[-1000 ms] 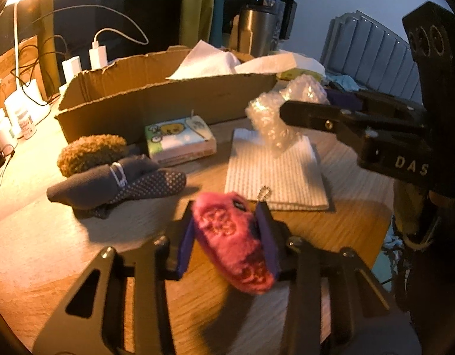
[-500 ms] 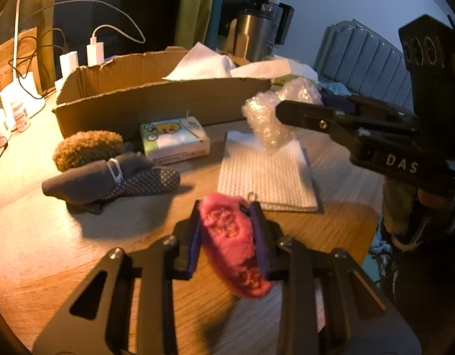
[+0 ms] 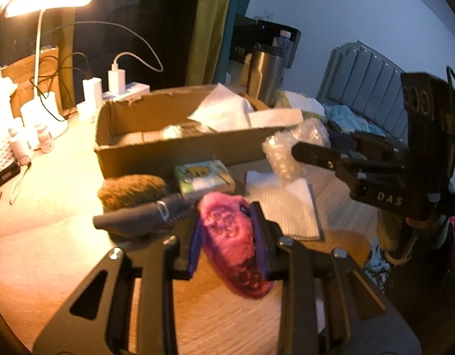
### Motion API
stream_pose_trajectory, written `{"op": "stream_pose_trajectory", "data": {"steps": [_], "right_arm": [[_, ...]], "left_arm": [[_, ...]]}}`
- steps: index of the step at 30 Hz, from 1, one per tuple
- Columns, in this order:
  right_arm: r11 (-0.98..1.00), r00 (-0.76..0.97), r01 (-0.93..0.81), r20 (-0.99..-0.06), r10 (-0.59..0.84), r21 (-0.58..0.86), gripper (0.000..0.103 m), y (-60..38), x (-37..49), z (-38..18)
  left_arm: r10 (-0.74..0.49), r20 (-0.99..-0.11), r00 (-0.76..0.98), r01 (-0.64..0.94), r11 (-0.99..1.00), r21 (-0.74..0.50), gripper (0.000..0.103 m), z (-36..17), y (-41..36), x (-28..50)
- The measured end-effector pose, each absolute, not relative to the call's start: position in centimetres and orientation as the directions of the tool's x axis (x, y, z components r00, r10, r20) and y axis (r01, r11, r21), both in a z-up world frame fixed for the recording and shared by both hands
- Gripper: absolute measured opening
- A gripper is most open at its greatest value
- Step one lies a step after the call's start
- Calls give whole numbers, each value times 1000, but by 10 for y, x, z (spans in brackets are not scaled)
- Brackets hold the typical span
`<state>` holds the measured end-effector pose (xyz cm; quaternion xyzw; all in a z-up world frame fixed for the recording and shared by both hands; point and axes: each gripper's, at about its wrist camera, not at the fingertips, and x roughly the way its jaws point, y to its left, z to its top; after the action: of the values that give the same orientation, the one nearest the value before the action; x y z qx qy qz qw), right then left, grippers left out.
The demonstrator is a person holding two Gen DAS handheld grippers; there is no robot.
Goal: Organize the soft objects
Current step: 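Carry bubble wrap into the box with right gripper while left gripper carries pink plush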
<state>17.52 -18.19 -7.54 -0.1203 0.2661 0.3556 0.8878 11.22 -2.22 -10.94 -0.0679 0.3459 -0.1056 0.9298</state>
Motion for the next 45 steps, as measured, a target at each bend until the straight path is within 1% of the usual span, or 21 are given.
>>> {"op": "stream_pose_trajectory", "data": {"steps": [11,16,25,36,41,45], "right_arm": [[689,601,-723,-531,597,-43,45,-164,178,-56],[673,588,-739,-520,620,-33,45,-153,180,-51],[656,573,-755,-491,657,-2,45,-136,190,-39],[650,578,-760,-471,666,-13,45,-119,207,-27],[652,583,-758,-468,665,-16,45,-115,217,-24],[656,585,-755,-471,660,-17,45,-110,227,-25]], "left_arm": [[-194,-578,792,108,978,-181,32,-84,7,113],[-168,-557,813,76,980,-184,32,-74,22,120],[-159,-525,836,51,975,-214,32,-55,47,132],[-128,-490,862,49,984,-170,32,-35,56,152],[-90,-487,869,21,989,-146,32,-36,62,165],[-81,-509,857,6,989,-147,32,-46,69,179]]}}
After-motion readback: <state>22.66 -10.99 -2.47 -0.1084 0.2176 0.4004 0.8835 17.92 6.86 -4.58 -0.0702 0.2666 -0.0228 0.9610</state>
